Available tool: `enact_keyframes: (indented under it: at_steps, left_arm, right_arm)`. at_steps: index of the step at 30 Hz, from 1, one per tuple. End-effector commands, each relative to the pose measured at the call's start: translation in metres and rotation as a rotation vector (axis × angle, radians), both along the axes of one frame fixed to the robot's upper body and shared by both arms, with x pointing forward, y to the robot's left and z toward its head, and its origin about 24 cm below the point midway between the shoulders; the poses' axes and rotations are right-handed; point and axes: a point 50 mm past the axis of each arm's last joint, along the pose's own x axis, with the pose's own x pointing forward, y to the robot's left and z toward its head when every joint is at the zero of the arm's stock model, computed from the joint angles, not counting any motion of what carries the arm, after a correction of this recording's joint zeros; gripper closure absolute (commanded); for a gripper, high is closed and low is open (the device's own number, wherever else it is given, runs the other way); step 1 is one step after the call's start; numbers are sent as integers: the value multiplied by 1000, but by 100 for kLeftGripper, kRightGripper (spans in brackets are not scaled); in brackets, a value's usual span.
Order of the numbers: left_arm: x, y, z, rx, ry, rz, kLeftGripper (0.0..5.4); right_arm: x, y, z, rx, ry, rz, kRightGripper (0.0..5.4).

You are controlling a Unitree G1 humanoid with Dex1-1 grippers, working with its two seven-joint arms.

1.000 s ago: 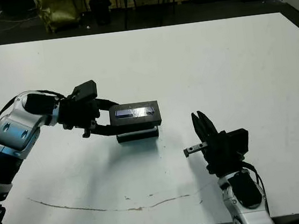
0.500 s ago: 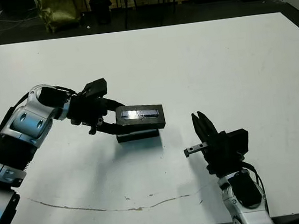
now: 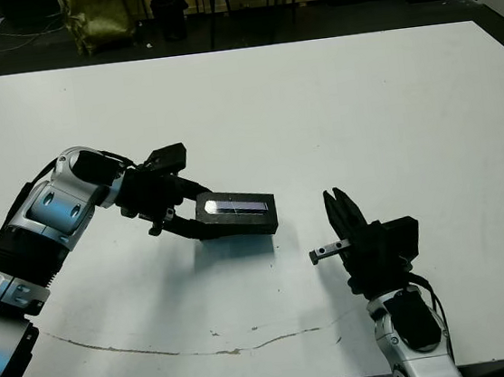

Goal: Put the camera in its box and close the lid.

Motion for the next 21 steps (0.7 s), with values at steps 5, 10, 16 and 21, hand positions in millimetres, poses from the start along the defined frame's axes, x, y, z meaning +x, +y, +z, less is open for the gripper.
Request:
enact_keyframes:
  at_steps: [5, 10, 16, 21]
  left_arm:
    - [0, -2, -1, 19, -66, 5, 288]
    - [0, -3, -1, 21, -110, 15, 288]
    - [0, -4, -1, 30, -118, 35, 288]
    - [0, -5, 0, 41, -112, 27, 288]
  right_arm:
    - [0, -2, -5, -1, 6, 4, 540]
    - [0, -2, -7, 7, 13, 4, 540]
    - [-1, -2, -5, -2, 34, -8, 540]
    - [-2, -2, -5, -3, 32, -12, 540]
